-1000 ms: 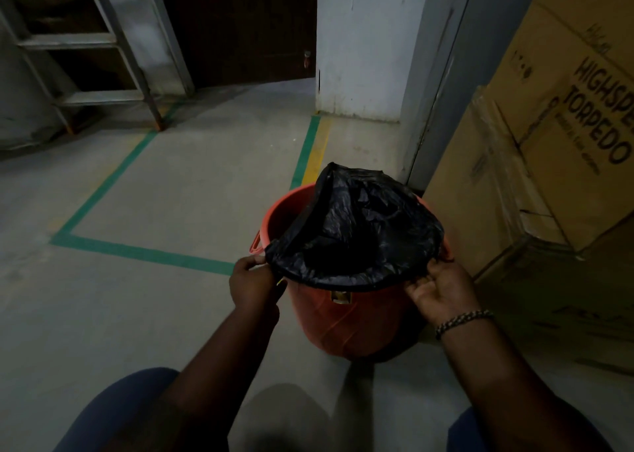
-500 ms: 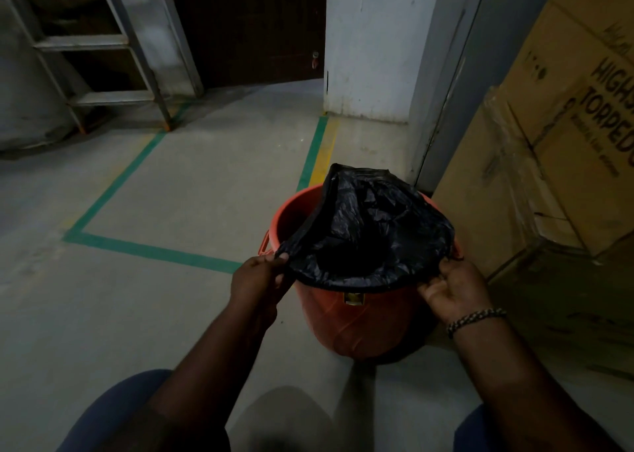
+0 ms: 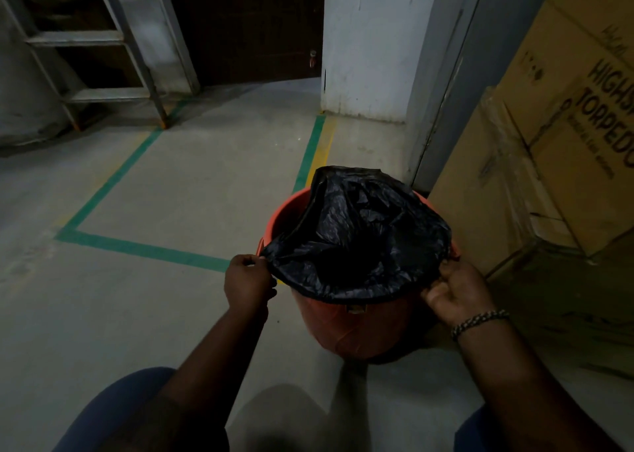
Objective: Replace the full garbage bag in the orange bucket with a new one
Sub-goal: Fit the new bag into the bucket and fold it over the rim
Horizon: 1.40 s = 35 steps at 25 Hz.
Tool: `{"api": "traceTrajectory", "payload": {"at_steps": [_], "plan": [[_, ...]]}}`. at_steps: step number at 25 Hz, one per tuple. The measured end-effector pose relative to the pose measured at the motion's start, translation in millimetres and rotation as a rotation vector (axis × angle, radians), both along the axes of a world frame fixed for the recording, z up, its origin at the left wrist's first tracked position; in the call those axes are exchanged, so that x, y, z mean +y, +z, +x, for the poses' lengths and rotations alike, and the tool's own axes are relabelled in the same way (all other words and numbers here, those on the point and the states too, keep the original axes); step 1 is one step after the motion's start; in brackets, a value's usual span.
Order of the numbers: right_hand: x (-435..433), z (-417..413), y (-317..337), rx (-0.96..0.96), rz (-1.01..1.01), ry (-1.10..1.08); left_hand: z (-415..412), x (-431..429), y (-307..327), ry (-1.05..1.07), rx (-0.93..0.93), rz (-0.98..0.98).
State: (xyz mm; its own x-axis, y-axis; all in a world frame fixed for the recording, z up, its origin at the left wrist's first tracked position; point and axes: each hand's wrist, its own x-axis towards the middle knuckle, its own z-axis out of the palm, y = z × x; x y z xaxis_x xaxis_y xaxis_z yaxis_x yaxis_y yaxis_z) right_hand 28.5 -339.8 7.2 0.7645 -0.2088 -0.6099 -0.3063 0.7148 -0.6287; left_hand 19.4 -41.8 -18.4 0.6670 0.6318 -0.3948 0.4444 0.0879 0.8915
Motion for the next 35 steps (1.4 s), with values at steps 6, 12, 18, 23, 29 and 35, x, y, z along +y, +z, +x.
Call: {"api": "traceTrajectory", "payload": {"at_steps": [6,12,18,23,29,35], "plan": [[-7.5,-0.1,-4.3,-0.022,-0.005,0.035,4.7,11.9,-5.6,-0.063,0.092,-0.097],[-14.3,4.2,-13.4,-0.069,0.023,0.056,15.8,15.8,13.0,-0.078,0.050,-0.266],[-16.3,7.1,-17.8,-0.067,-0.016,0.065,12.2,26.7,10.0,-0.187,0.103,-0.160],[-20.4,11.7,-25.8,-0.086,0.001,0.007,16.6,35.5,6.2,-0.069,0.120,-0.120],[-9.6,18.0,-30.3,-0.088,0.038,0.045,13.2,41.2,16.6,-0.246,0.271,0.306],[1.1,20.6,-23.1,-0.117,-0.033,0.093,14.5,54.6,15.2,-0.110,0.081,-0.117]]}}
